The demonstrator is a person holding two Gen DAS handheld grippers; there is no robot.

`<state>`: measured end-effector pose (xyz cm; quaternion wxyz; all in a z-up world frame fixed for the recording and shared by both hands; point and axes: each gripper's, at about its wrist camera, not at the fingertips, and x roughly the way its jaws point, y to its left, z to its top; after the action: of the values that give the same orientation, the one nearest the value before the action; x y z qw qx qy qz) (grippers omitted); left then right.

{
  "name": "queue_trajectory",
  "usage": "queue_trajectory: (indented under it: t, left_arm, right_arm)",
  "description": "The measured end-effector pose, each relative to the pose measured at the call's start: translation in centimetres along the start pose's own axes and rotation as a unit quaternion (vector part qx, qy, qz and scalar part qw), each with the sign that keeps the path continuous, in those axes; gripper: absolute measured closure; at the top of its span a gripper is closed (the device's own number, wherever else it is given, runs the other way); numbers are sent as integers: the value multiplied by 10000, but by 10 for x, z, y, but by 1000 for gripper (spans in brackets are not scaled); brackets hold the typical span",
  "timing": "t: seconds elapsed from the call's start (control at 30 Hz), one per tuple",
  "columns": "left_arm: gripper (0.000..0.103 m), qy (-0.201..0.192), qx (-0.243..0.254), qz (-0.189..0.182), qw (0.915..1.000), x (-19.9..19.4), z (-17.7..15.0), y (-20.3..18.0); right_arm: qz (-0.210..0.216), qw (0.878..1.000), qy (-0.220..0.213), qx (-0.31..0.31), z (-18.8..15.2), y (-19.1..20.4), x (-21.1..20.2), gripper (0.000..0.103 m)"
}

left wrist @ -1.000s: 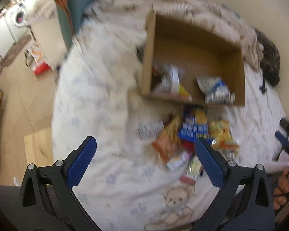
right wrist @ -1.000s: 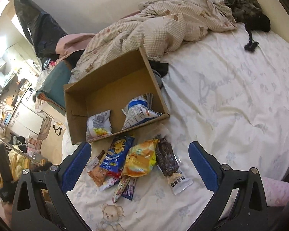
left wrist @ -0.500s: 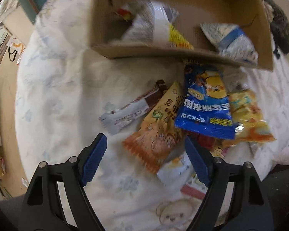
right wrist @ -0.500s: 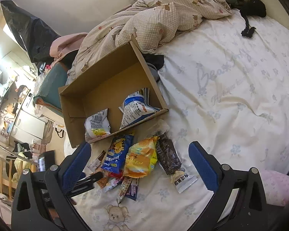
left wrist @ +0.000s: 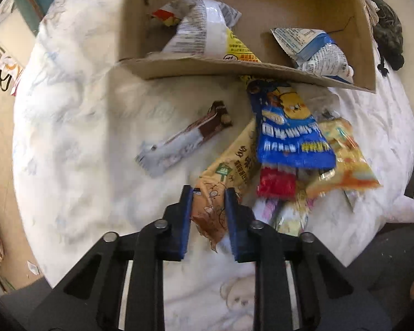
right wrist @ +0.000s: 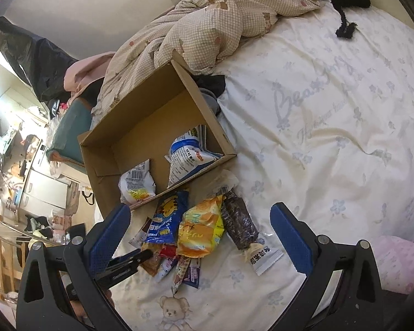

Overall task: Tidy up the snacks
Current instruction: 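Lift the orange packet with left tool while right tool grasps yellow chip bag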

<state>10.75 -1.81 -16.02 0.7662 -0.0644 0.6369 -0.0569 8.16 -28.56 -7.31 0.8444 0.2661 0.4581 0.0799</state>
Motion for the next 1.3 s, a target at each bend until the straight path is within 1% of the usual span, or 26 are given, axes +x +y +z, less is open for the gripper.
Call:
queue_trajectory:
  t: [0.07, 0.1, 0.2, 0.23, 0.3, 0.4, 0.5, 0.53, 0.57, 0.6, 0.63, 0.7, 0.73, 0.8, 0.9, 0.93, 1.0, 1.1, 1.17, 1.2, 1.23, 1.27, 1.3]
  left_arm:
    - [90, -17, -1, -72, 10000, -13, -11, -5]
    - [92, -41, 3, -95, 9999, -18, -15, -5]
    - [92, -152, -16, -185, 9997, -40, -24, -4]
    - [92, -177, -56, -205, 9996, -45, -26, 3]
    - [92, -219, -149, -266, 9993, -55, -32, 8]
    - [92, -437, -331, -341, 9979, -79, -46, 21]
    - [92, -722, -434, -332, 9959, -93, -48, 29]
    - [92, -773, -495, -343, 9952, -96, -49, 34]
    - [92, -819, -576, -333, 9944, -98, -49, 37]
    - [92, -853, -622, -299, 9940, -94, -45, 36]
    - [92, -918, -726, -236, 9929, -96, -45, 42]
    - [92, -924, -902, -268, 9913, -95, -41, 48]
    - [92, -937, -941, -264, 9908, -94, -41, 50]
    - [92, -952, -925, -205, 9909, -93, -40, 47]
    - [92, -921, -869, -350, 9913, -91, -40, 43]
    - [92, -927, -840, -337, 9916, -91, -39, 41]
    - [92, -945, -809, -292, 9918, -91, -38, 41]
    - [92, -951, -847, -266, 9915, -91, -37, 42]
    - [92, -995, -833, -210, 9913, -92, -36, 41]
    - [92, -1021, -824, -202, 9912, -93, -36, 40]
    - [92, -1035, -814, -199, 9911, -94, -36, 40]
    - [92, -1054, -785, -185, 9912, -94, -36, 39]
    - [92, -1071, -754, -160, 9913, -94, -36, 38]
  right_arm:
    - [0, 10000, 9, -53, -2, 3, 0, 0]
    - [-3, 10000, 12, -71, -2, 3, 0, 0]
    - [-7, 9999, 56, -128, -4, 4, 1, 0]
    - [-7, 9999, 79, -120, -4, 4, 1, 0]
    - [19, 9998, 197, -67, -4, 1, 5, 0]
    - [97, 9987, 491, 22, -7, -2, 15, 0]
    - [26, 9949, 989, 195, -11, -6, 38, 1]
    - [-19, 9930, 1149, 267, -13, -7, 47, 6]
    - [-71, 9908, 1318, 303, -15, -8, 57, 17]
    - [-120, 9889, 1451, 309, -17, -7, 64, 20]
    - [-156, 9868, 1580, 329, -18, -7, 72, 21]
    - [-145, 9845, 1678, 488, -21, -9, 84, 22]
    - [-75, 9829, 1743, 585, -23, -9, 92, 23]
    - [0, 9813, 1817, 641, -25, -6, 100, 23]
    - [27, 9786, 1929, 720, -30, -3, 113, 26]
    - [30, 9778, 1955, 757, -30, -3, 116, 29]
    - [55, 9760, 1986, 888, -32, -5, 122, 30]
    - [87, 9749, 1965, 1041, -33, -10, 127, 38]
    - [121, 9745, 1978, 1053, -33, -11, 129, 52]
    - [121, 9749, 1967, 1035, -34, -11, 128, 53]
    - [29, 9776, 1892, 926, -33, -10, 125, 61]
    - [-79, 9799, 1815, 819, -32, -8, 121, 65]
    - [-183, 9833, 1694, 636, -31, -5, 115, 67]
